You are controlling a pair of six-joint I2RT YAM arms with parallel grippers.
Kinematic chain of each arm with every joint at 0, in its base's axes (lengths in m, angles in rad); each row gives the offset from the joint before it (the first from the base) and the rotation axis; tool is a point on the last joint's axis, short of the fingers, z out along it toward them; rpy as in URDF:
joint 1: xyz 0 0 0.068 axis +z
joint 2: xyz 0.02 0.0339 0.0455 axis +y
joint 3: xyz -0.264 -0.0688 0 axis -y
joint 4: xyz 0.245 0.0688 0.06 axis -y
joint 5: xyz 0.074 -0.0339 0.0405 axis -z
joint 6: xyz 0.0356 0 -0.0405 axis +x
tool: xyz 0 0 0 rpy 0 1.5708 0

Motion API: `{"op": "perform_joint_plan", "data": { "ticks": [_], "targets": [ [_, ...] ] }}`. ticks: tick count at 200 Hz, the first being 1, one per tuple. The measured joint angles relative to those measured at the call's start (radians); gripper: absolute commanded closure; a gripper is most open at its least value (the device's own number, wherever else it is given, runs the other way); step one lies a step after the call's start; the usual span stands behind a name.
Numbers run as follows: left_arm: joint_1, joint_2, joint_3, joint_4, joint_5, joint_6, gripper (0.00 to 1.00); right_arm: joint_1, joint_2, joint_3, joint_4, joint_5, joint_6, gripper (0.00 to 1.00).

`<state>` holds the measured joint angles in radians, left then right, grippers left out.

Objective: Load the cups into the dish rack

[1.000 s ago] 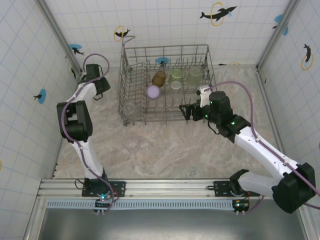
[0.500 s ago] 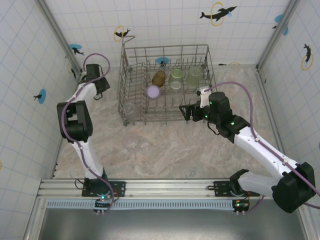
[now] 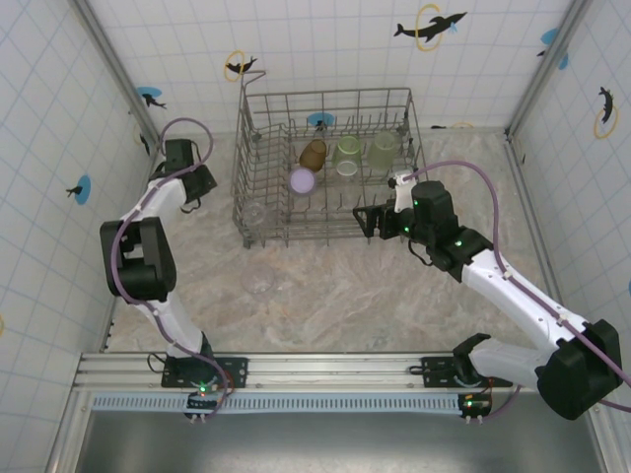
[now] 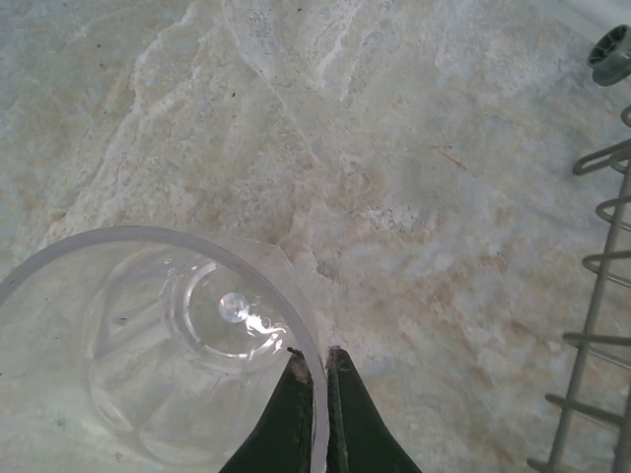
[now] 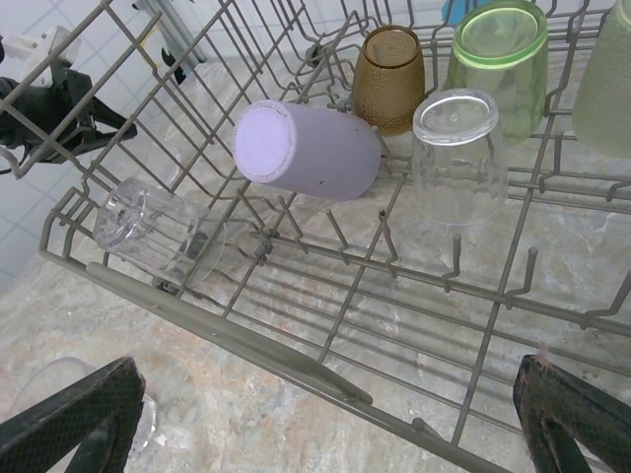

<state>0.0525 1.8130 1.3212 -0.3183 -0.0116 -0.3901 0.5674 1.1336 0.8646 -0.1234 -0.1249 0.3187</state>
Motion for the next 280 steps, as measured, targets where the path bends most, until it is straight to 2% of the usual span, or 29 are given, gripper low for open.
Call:
{"op": "perform_joint_plan", "data": {
  "ticks": [44,112,280],
  "targets": [
    [0.0,-0.129,-0.041,0.006,0.005,-0.016,1.0,0.0,0.0,0.0,0.026,-0.015,0.021,0.01],
    [0.0,-0.324,-0.158,0.143,0.055,-0.065,1.0,0.0,0.0,-0.035,0.055,-0.034,0.057,0.01],
    [0.0,-0.483,-0.277,0.435,0.364,-0.189,1.0,0.003,0.007,-0.068,0.106,-0.082,0.115,0.01]
  ]
}}
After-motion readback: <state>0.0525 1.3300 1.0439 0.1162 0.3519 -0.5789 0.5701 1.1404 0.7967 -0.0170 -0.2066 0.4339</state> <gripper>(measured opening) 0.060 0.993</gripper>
